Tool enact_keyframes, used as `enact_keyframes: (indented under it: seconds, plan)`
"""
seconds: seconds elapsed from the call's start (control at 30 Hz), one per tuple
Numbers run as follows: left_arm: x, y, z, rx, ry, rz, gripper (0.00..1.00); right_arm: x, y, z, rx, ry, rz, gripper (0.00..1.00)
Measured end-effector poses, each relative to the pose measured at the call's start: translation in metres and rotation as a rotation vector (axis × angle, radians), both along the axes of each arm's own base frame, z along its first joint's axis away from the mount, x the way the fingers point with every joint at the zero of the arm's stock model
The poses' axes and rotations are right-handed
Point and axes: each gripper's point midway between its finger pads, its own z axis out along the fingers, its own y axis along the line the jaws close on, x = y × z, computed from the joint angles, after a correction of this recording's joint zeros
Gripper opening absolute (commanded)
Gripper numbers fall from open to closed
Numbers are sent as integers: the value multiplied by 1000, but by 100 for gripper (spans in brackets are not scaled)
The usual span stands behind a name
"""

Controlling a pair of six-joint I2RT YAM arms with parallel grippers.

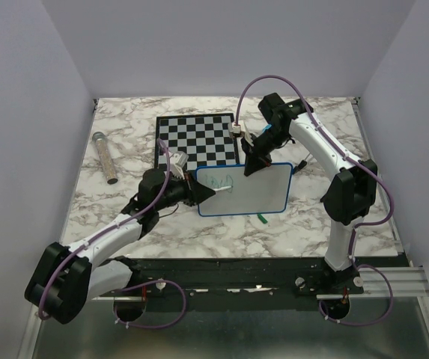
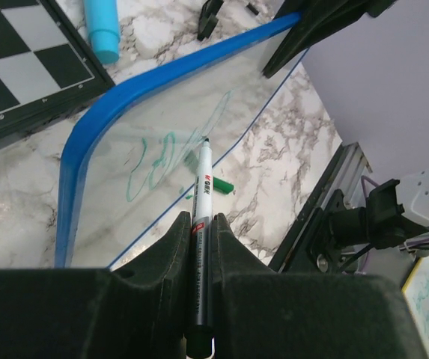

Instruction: Write a sentence on the whiteboard

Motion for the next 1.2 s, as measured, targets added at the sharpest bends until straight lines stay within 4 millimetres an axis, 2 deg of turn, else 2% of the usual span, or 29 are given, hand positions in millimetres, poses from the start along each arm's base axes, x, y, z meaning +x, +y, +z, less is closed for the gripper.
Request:
enact_keyframes:
  seconds: [0.23, 0.4, 0.53, 0.9, 1.2]
  plan:
    - [-3, 4, 47, -98, -99, 17, 0, 0, 0, 0, 0, 1, 1, 0]
    - [-4, 26, 92, -143, -198, 72, 0, 0, 0, 0, 0, 1, 0, 0]
    - [-7, 40, 114, -150, -247, 107, 0, 0, 0, 0, 0, 1, 0, 1]
    - [-29, 40, 93, -111, -201, 59, 0, 0, 1, 0, 3, 5, 0, 1]
    - [-56, 1, 70, -44, -196, -87, 0, 0, 1, 0, 4, 6, 0, 1]
